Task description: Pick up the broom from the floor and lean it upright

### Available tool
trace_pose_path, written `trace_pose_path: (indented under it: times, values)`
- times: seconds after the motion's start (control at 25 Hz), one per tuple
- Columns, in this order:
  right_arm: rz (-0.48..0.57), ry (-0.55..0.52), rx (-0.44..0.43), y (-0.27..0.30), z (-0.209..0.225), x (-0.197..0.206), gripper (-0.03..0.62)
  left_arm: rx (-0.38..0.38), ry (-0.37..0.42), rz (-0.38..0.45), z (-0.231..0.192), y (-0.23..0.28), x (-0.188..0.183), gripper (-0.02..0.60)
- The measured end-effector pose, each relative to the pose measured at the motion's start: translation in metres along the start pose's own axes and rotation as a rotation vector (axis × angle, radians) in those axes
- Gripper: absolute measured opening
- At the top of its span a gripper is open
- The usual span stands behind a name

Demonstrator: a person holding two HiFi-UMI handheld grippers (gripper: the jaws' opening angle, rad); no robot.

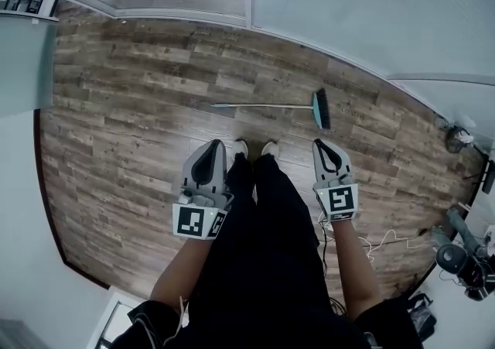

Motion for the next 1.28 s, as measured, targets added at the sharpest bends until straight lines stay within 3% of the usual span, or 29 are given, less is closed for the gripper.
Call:
trace_pose_path:
  times: [0.24, 0.4, 0.68, 0.96, 1.16, 1.28]
  values:
    - [-0.135, -0.028, -0.044, 0.056, 0.006, 0.055, 0.020, -0.009, 0.061, 0.059, -0.018, 0.013, 0.006, 0.018]
    - [-0.217, -0.067, -0.104, 0.121, -0.010, 0.108, 0.020, -0.037, 0.034, 0.061, -0.046, 0.020, 0.042, 0.018]
    - [-0.349, -0.070, -0.194, 0.238, -0.038, 0.220, 0.020, -0.034, 0.082, 0.083, -0.091, 0.053, 0.121, 0.018]
    - [-0.451, -0.232, -0.282, 0.342, -0.062, 0.352, 0.064, -0.009, 0.081, 0.121, -0.136, 0.091, 0.211, 0.018]
    - [-0.523, -0.340, -0.352, 0.389, -0.075, 0.441, 0.084, 0.012, 0.066, 0.084, -0.157, 0.108, 0.276, 0.018]
    - [-0.560, -0.445, -0.441, 0.414, -0.089, 0.486, 0.133, 0.042, 0.073, 0.065, -0.166, 0.115, 0.303, 0.018]
Point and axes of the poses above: the fingertips, and each gripper's own axes: y forward along the fingers, z to its right, x out of its underside, the point moved 6 cm from there along -y, backward along the fingers, and after that the axes turned 11 degrees about x, right-handed, at the moved point
